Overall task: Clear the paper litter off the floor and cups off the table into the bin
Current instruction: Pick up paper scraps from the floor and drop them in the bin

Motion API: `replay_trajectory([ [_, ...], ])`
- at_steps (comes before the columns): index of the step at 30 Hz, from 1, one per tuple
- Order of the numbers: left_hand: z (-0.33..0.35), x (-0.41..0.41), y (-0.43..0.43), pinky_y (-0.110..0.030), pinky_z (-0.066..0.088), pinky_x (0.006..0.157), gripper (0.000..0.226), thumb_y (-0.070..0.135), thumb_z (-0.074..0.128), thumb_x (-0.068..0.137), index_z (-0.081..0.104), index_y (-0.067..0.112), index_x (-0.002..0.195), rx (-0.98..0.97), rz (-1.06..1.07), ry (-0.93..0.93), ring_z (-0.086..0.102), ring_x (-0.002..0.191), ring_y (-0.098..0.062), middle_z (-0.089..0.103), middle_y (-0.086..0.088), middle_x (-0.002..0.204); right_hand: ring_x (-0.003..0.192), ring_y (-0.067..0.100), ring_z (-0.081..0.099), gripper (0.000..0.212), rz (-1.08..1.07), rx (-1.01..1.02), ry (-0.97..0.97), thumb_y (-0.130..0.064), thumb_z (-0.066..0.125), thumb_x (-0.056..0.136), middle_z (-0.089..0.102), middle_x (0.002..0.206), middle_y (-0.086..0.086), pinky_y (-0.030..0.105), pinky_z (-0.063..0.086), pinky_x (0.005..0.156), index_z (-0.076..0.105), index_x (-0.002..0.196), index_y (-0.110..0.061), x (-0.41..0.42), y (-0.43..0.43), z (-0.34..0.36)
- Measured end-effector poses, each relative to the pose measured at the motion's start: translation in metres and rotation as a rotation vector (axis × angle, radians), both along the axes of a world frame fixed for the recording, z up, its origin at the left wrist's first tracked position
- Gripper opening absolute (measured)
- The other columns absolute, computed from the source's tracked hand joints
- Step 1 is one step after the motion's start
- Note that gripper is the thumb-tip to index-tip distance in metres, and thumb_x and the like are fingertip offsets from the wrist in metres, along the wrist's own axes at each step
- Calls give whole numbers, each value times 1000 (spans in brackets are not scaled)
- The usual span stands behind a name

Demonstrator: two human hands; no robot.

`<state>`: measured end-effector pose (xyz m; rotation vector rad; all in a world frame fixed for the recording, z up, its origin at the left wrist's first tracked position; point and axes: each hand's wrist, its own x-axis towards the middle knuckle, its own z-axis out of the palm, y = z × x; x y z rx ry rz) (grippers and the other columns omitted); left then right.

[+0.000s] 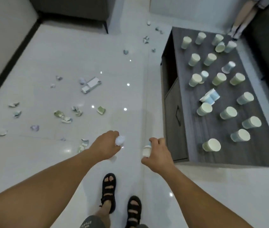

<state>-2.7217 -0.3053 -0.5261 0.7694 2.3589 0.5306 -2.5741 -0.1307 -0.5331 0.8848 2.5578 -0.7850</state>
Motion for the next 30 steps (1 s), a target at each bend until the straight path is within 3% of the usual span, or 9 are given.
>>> replay_trajectory([
  [2, 33, -3, -22, -30, 44, 69, 14, 26, 60, 84, 53, 17, 92, -16, 51, 19, 56, 82, -18, 56, 2, 91, 95, 16, 45, 80, 56, 2, 36, -34, 73, 71, 31, 127, -1, 27, 46, 79, 34, 140, -24, -13, -13, 35],
  [7, 109, 21, -114, -27, 35, 61, 14, 27, 60, 80, 52, 21, 91, 37, 301, 99, 54, 79, -16, 55, 5, 89, 93, 18, 47, 80, 332, 2, 127, -28, 73, 71, 30, 129, -1, 29, 48, 80, 35, 141, -22, -43, -80, 118],
  [11, 140, 53, -207, -29, 36, 66, 20, 26, 62, 78, 52, 21, 94, 12, 511, 113, 52, 83, -17, 53, 5, 92, 97, 22, 51, 78, 571, 26, 180, -27, 70, 70, 31, 131, 0, 29, 46, 81, 37, 140, -21, -69, -157, 156],
  [17, 168, 89, -369, -29, 43, 64, 18, 23, 61, 79, 52, 17, 93, -5, 804, 91, 58, 84, -21, 58, -1, 94, 106, 23, 53, 83, 873, 48, 203, -29, 67, 67, 31, 134, 0, 27, 43, 79, 35, 143, -23, -96, -320, 187],
  [24, 180, 126, -580, -28, 44, 63, 23, 27, 64, 79, 54, 18, 97, 11, 1051, 156, 57, 83, -19, 58, 0, 95, 117, 26, 49, 83, 1200, 12, 208, -32, 70, 72, 33, 140, 2, 35, 49, 93, 33, 146, -20, -103, -543, 199],
  [30, 180, 154, -715, -31, 45, 75, 31, 30, 65, 78, 54, 18, 104, -87, 1197, 176, 53, 92, -23, 53, 1, 102, 118, 25, 50, 85, 1344, -45, 208, -32, 71, 73, 34, 140, 1, 35, 49, 96, 32, 148, -21, -103, -691, 208],
])
